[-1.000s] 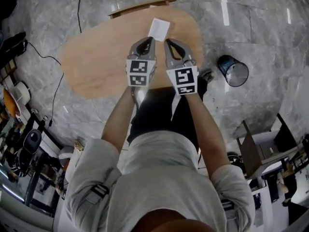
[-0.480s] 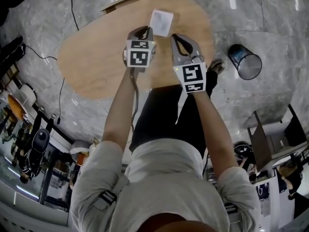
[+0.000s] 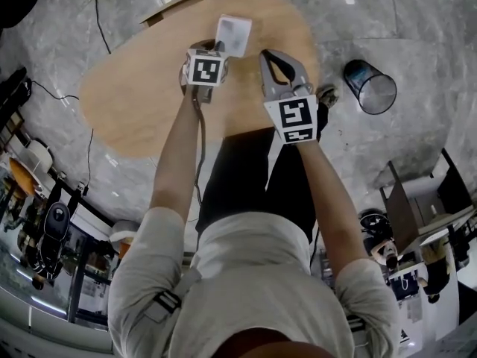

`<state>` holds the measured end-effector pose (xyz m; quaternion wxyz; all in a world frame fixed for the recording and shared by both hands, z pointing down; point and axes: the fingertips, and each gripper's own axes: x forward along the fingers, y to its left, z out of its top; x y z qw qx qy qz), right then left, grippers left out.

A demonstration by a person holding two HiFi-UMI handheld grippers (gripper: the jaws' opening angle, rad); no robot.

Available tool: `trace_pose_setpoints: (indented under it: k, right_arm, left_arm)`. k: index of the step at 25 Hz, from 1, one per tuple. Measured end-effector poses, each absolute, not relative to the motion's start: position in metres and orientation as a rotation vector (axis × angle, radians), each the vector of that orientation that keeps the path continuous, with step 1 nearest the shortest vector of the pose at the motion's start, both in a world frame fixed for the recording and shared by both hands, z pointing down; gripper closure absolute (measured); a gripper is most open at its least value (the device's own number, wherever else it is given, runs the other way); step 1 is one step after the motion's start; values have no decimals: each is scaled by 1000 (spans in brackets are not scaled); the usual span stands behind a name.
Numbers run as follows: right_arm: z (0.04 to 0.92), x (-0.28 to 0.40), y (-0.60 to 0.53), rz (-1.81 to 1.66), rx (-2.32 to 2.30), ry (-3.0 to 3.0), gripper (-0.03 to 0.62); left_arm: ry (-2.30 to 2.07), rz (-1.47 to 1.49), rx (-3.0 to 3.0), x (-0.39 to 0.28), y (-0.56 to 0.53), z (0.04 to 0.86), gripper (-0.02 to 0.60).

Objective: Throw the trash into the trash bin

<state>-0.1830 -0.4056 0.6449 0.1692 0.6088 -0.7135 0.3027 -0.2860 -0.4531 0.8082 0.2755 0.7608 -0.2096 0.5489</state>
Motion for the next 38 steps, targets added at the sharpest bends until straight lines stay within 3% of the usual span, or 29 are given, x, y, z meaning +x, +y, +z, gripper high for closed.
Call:
trace_pose_setpoints:
  k: [7, 20, 38]
  right_arm:
    - [618, -176, -400, 825, 1701, -2031, 586]
    - [498, -154, -393, 722, 1865, -2051, 586]
    - [360, -57, -294, 416, 2055, -2068, 586]
  left_arm:
    - [-672, 1368, 2081, -273, -447, 762, 529]
    - [-925, 983, 2262, -238, -427, 567, 529]
    - [-979, 738, 2508, -131, -351, 416, 529]
